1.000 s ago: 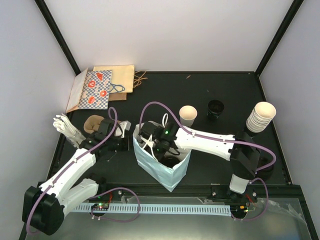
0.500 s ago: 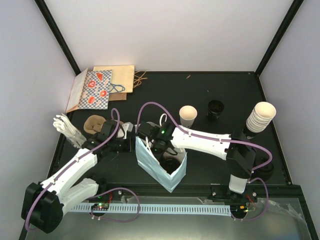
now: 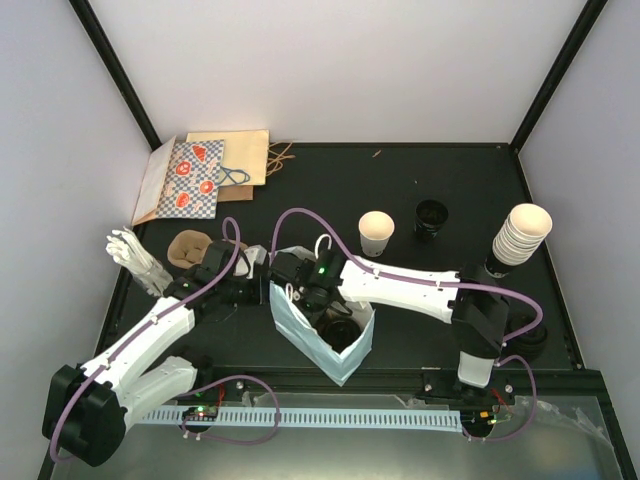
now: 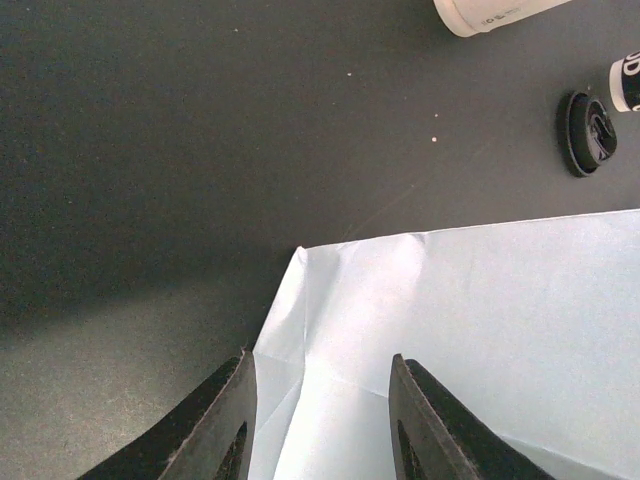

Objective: Pack the takeout coffee

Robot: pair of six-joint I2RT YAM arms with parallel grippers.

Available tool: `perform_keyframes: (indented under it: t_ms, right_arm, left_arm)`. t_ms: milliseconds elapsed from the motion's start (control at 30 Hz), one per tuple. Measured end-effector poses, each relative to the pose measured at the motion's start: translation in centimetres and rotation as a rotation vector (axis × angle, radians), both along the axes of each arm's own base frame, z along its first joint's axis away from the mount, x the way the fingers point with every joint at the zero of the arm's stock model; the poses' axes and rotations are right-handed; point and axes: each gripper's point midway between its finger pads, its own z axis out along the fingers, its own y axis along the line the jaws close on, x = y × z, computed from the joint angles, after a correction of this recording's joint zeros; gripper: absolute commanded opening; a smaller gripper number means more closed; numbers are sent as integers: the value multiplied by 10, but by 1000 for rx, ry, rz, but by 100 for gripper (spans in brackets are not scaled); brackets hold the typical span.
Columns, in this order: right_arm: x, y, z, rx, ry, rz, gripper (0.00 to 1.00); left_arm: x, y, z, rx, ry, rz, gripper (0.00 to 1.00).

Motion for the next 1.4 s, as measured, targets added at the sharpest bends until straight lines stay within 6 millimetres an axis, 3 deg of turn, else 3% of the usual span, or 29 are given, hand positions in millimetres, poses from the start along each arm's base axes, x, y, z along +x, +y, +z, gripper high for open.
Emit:
perform_keyframes:
  t_ms: [400,1100,1333,1400]
  right_arm:
    - [-7,3,3,-17,-73,-29,42]
    - [-3,-1,5,61,-5,-30,44]
    - [-2,-2,7,44,-10,-33,45]
    - [-3,-3,8,32,-11,-33,53]
  left_arm:
    - [0,1,-1,3,4,3,39]
    - [-1,0,3,-3,-7,2,39]
    - [2,0,26,-13,-48,6,40]
    - [3,-1,34,-21,-68,5,40]
